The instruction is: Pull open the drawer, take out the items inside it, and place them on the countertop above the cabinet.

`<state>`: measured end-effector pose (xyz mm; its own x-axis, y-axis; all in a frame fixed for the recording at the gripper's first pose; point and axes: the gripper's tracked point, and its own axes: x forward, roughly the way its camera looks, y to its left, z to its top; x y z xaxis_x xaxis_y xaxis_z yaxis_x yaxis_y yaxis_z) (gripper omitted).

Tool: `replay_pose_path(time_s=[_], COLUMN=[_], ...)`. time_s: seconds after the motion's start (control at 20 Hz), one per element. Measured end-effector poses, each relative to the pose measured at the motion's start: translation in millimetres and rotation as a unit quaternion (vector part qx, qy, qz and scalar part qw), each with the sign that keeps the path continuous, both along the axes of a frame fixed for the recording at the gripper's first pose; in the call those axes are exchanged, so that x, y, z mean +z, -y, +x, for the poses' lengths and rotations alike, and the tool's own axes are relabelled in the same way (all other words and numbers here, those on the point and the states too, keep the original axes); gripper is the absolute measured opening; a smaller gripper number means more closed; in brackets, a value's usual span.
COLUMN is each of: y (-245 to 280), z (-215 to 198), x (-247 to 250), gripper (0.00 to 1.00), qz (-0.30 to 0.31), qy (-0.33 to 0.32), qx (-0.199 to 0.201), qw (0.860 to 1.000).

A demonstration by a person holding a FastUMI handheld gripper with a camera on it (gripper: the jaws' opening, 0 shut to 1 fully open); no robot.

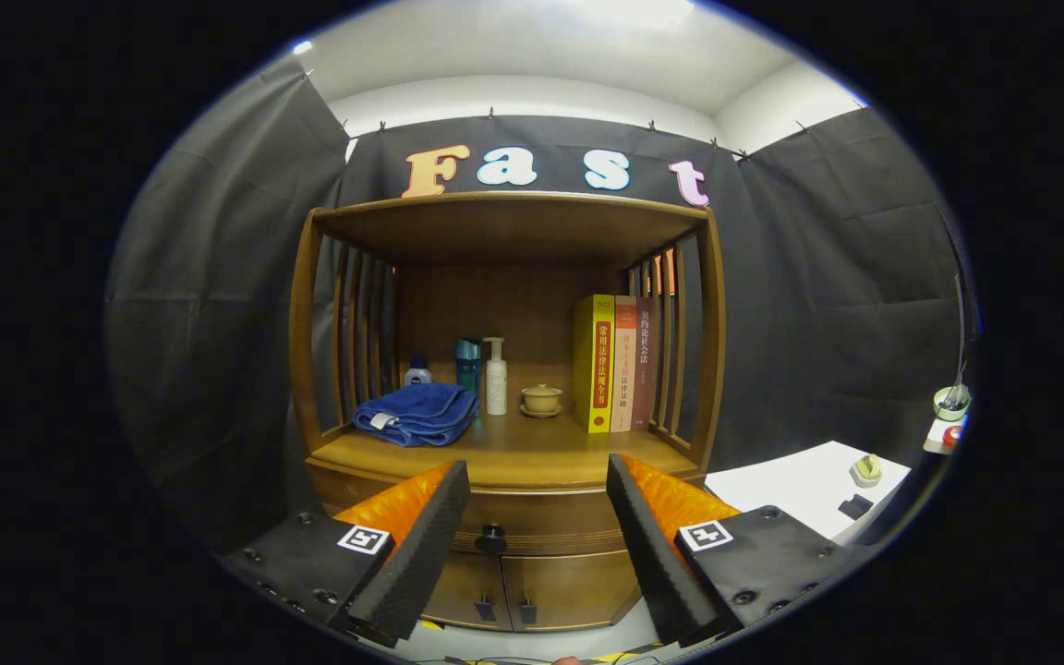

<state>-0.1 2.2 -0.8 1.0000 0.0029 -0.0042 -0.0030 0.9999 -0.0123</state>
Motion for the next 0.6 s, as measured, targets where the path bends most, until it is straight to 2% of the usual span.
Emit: replay_pose_path(time_s=[0.3, 0.6], y=[-1.5, -9.0], z=[7.0, 30.3], x=[-11.4, -71.1], gripper=[0.98, 0.98], qz=[0.004, 0.006], qy=[-0.009, -0.062], qx=[0.003, 0.007], qw=[1.0, 0.998])
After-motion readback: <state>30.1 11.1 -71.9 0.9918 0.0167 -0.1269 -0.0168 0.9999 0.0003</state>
